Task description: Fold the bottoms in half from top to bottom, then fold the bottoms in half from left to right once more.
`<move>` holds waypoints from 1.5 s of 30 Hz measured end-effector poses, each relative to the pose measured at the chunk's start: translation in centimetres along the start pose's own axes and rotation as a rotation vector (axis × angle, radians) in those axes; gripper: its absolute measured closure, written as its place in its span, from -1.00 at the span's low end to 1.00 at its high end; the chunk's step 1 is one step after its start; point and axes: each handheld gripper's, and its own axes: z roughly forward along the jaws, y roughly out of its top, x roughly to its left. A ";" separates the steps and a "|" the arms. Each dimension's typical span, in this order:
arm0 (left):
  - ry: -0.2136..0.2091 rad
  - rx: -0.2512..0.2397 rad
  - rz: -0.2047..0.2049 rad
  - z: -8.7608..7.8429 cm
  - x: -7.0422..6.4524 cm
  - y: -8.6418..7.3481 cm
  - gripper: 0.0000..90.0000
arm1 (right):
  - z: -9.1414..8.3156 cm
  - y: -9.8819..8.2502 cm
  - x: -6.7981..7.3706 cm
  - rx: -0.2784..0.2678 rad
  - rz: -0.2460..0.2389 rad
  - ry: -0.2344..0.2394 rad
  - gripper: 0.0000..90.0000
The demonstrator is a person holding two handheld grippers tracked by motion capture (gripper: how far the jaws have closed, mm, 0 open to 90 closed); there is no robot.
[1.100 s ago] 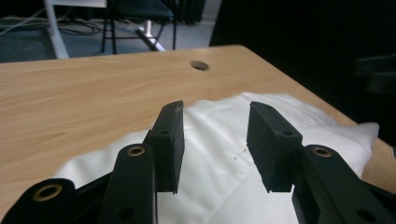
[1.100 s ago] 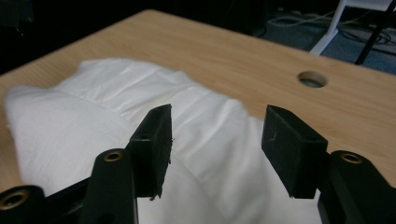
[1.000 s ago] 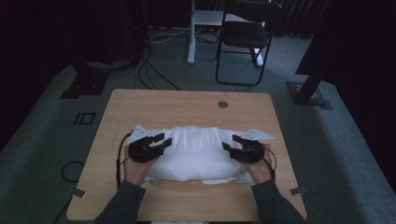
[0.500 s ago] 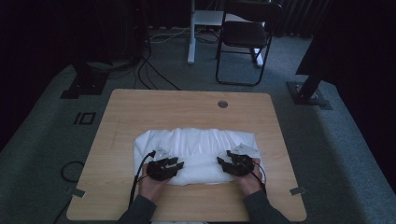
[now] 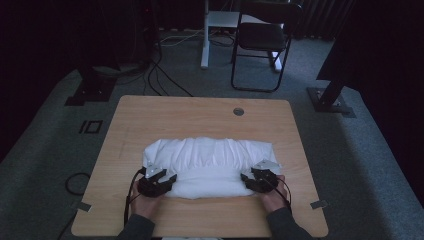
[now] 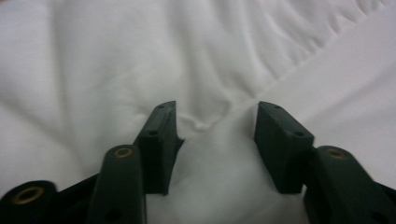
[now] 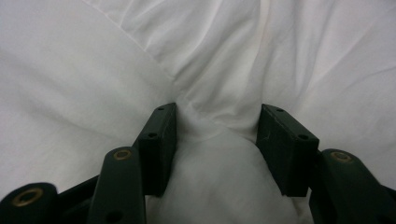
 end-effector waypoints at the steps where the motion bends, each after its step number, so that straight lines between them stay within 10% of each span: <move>1: 0.022 0.010 0.001 0.0 0.2 0.1 -0.07 | 0.0 0.0 -0.1 -0.001 0.005 0.005 0.04; 6: 0.134 0.060 -0.039 0.8 1.6 0.5 -0.68 | 0.2 0.1 0.0 -0.005 0.012 0.003 0.03; 10: 0.147 0.087 -0.099 1.7 2.4 0.2 -0.96 | 0.4 0.1 0.0 -0.014 0.010 0.008 0.03; 25: 0.140 0.063 -0.151 1.1 3.1 -0.1 -0.98 | 0.4 0.1 -0.1 -0.019 0.015 0.012 0.03; 45: 0.261 0.088 -0.176 1.1 2.9 -0.3 -0.99 | 0.5 0.0 0.1 -0.031 0.028 0.025 0.02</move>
